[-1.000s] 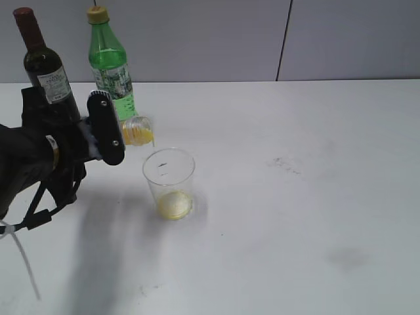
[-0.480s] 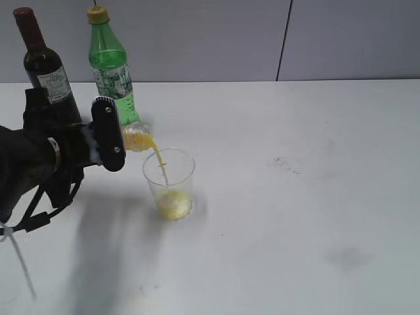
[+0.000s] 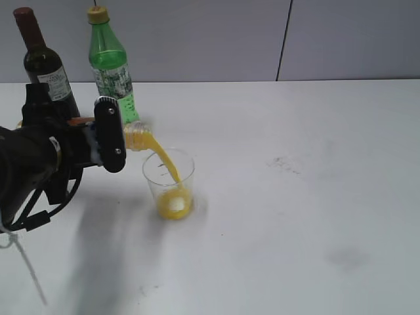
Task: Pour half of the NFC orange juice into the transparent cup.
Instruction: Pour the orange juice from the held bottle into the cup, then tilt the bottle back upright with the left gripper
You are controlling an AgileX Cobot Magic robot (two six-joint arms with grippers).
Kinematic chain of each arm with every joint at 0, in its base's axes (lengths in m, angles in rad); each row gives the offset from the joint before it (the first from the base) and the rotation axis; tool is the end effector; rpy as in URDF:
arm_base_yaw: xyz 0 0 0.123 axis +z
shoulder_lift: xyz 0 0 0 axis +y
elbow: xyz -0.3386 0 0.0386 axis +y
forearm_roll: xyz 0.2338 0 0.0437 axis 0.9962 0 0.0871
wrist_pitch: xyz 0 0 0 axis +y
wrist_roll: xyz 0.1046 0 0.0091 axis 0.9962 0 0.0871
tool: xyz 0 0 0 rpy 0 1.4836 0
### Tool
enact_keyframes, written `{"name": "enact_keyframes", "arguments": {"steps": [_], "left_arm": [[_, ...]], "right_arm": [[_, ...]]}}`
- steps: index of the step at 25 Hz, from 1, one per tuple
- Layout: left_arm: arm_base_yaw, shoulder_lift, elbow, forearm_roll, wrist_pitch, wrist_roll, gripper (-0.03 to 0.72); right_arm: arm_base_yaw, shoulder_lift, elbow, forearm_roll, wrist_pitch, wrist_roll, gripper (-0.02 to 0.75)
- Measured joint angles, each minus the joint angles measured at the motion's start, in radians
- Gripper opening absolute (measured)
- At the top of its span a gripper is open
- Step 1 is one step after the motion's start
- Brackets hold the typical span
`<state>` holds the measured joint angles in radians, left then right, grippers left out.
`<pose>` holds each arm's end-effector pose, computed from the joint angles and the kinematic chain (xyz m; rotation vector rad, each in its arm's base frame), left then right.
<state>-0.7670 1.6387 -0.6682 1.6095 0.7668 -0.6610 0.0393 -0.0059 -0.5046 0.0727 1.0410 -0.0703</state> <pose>0.2520 -0.1417 0.2333 1.5299 1.7668 1.0124 -0.0617 0.0042 0.2671 -0.1132 2.0095 0.0668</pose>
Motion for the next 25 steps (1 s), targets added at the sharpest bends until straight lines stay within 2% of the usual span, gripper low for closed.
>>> {"name": "enact_keyframes", "arguments": {"steps": [25], "left_arm": [[-0.009, 0.0, -0.002, 0.051, 0.04, 0.021, 0.478]], "right_arm": [[0.0, 0.0, 0.0, 0.0, -0.001, 0.001, 0.572]]}}
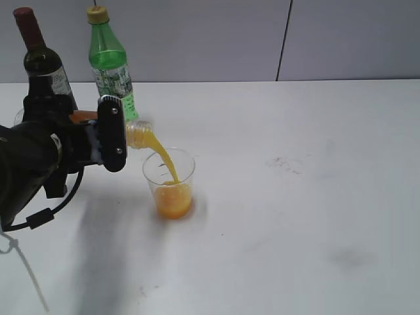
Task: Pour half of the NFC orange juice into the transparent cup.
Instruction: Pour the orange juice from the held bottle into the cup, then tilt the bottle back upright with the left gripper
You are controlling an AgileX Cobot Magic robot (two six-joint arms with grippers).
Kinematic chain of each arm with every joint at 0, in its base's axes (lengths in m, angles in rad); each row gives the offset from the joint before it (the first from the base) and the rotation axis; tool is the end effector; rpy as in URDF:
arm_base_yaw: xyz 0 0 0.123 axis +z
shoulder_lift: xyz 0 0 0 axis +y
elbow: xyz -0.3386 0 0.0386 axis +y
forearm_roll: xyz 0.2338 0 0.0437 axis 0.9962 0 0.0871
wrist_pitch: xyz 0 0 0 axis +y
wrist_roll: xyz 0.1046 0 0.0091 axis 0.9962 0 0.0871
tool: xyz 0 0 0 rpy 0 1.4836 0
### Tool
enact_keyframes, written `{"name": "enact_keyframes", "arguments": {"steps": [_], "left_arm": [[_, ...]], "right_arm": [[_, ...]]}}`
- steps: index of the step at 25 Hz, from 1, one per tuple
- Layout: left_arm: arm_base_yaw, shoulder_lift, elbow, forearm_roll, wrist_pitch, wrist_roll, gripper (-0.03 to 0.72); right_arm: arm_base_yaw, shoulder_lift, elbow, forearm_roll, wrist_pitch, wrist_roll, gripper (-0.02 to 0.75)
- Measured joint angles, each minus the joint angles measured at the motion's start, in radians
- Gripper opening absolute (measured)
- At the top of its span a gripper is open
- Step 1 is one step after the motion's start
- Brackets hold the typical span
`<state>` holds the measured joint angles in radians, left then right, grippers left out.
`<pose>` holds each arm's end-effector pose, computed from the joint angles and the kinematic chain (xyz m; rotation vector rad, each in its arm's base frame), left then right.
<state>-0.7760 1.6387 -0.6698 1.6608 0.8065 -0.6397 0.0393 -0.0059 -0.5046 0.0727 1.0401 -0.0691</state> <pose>0.2537 -0.1432 0.2385 1.5579 1.6887 1.0827 -0.0617 0.0042 0.2672 -0.1119 2.0086 0.0676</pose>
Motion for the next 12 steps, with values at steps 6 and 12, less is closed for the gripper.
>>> {"name": "enact_keyframes", "arguments": {"steps": [6, 12], "left_arm": [[0.0, 0.0, 0.0, 0.009, 0.002, 0.0, 0.478], [0.0, 0.0, 0.0, 0.012, 0.008, 0.0, 0.478]], "right_arm": [[0.0, 0.0, 0.0, 0.0, 0.0, -0.001, 0.572], [0.0, 0.0, 0.0, 0.0, 0.0, -0.001, 0.572]]}}
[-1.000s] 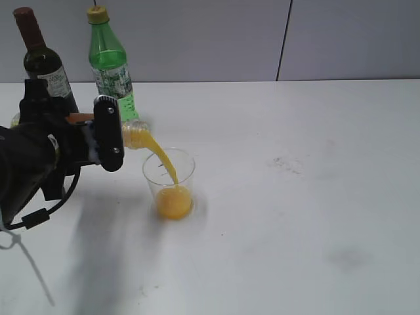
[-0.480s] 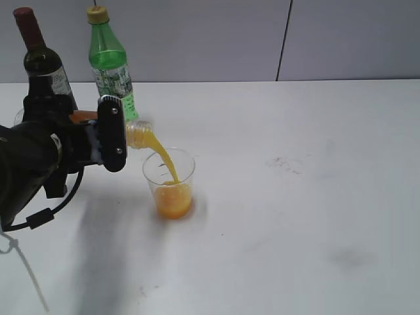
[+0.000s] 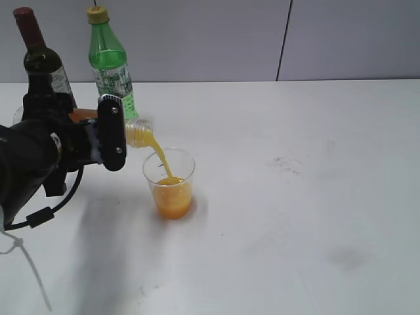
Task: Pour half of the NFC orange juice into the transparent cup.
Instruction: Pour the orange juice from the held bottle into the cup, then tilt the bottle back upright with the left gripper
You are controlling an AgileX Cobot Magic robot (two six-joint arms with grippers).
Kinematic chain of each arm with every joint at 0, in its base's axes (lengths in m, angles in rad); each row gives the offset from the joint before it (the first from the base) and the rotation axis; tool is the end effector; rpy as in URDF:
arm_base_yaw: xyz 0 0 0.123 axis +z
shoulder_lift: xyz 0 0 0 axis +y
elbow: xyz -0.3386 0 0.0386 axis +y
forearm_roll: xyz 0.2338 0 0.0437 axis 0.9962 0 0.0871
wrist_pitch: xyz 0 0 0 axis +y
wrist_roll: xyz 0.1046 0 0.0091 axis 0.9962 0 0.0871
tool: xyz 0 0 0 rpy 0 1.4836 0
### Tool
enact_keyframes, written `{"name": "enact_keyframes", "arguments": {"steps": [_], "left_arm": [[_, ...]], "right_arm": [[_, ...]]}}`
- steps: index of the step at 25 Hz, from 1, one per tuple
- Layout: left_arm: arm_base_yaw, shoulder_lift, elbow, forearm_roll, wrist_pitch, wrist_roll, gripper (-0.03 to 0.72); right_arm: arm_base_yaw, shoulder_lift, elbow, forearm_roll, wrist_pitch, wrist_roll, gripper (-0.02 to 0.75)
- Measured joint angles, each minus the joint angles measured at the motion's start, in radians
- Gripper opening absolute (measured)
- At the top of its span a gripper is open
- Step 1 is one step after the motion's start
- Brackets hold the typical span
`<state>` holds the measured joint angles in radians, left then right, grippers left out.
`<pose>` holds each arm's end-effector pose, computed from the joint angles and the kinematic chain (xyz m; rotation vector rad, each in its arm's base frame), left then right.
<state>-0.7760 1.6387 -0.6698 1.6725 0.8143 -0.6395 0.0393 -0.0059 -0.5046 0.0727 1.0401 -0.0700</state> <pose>0.2543 -0.1431 0.2396 1.5587 1.6754 1.0958 -0.0617 0.0042 0.2672 -0.1128 2.0086 0.0670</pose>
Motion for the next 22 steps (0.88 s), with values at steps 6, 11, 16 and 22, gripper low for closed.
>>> {"name": "enact_keyframes", "arguments": {"steps": [6, 11, 16, 22], "left_arm": [[0.0, 0.0, 0.0, 0.001, 0.003, 0.0, 0.478], [0.0, 0.0, 0.0, 0.002, 0.004, 0.0, 0.478], [0.0, 0.0, -0.001, 0.005, 0.006, 0.0, 0.478], [0.0, 0.0, -0.001, 0.022, 0.007, 0.0, 0.478]], "right_arm": [[0.0, 0.0, 0.0, 0.0, 0.0, 0.0, 0.572], [0.0, 0.0, 0.0, 0.0, 0.0, 0.001, 0.572], [0.0, 0.0, 0.0, 0.0, 0.0, 0.001, 0.572], [0.0, 0.0, 0.0, 0.0, 0.0, 0.0, 0.572]]}}
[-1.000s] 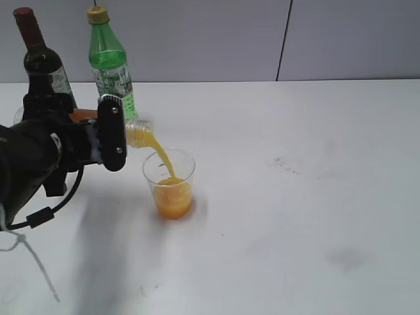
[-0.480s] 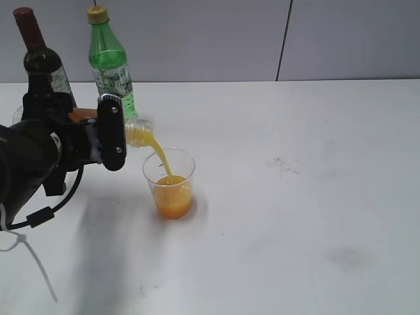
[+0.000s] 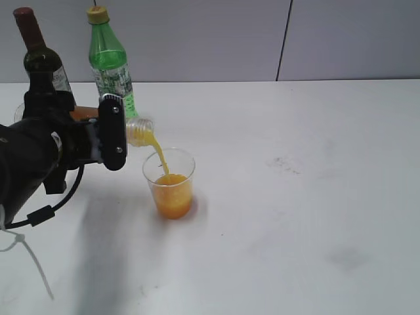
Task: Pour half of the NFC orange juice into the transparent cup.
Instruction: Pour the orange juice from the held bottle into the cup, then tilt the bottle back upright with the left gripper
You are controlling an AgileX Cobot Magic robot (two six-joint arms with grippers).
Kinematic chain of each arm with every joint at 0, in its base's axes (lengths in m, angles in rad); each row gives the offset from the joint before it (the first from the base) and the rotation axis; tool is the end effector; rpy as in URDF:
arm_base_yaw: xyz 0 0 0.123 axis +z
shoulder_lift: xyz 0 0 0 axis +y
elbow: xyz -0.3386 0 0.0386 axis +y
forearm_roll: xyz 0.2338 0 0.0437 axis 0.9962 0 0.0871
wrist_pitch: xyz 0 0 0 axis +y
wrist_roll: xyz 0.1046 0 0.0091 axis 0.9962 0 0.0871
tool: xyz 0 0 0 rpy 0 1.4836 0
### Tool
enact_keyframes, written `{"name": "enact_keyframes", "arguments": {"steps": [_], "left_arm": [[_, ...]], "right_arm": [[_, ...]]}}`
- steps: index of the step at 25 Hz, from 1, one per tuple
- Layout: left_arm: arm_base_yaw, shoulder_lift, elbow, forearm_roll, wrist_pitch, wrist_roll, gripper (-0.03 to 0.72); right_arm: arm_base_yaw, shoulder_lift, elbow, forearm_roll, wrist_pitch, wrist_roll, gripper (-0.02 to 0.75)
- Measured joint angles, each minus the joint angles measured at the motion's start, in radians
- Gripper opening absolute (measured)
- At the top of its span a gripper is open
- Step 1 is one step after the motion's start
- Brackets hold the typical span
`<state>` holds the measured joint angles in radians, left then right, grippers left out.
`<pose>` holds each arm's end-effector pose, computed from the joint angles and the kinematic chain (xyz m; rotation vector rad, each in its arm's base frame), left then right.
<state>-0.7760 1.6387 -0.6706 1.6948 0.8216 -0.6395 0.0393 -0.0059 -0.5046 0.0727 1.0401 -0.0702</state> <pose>0.2553 -0.1436 0.2413 1.5633 1.6495 1.1114 -0.0617 0.0042 0.2672 -0.1130 2.0086 0.0668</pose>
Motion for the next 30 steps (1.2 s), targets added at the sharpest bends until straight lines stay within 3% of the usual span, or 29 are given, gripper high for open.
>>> {"name": "enact_keyframes", "arguments": {"steps": [13, 22, 27, 30], "left_arm": [[0.0, 0.0, -0.001, 0.007, -0.041, -0.019, 0.478], [0.016, -0.059, -0.001, 0.019, -0.222, -0.399, 0.478], [0.102, -0.112, -0.001, 0.035, -0.392, -0.614, 0.478], [0.192, -0.139, -0.005, 0.037, -0.497, -0.745, 0.478]], "right_arm": [[0.0, 0.0, 0.0, 0.0, 0.0, 0.001, 0.572], [0.0, 0.0, 0.0, 0.0, 0.0, 0.0, 0.572], [0.0, 0.0, 0.0, 0.0, 0.0, 0.0, 0.572], [0.0, 0.0, 0.0, 0.0, 0.0, 0.0, 0.572]]}}
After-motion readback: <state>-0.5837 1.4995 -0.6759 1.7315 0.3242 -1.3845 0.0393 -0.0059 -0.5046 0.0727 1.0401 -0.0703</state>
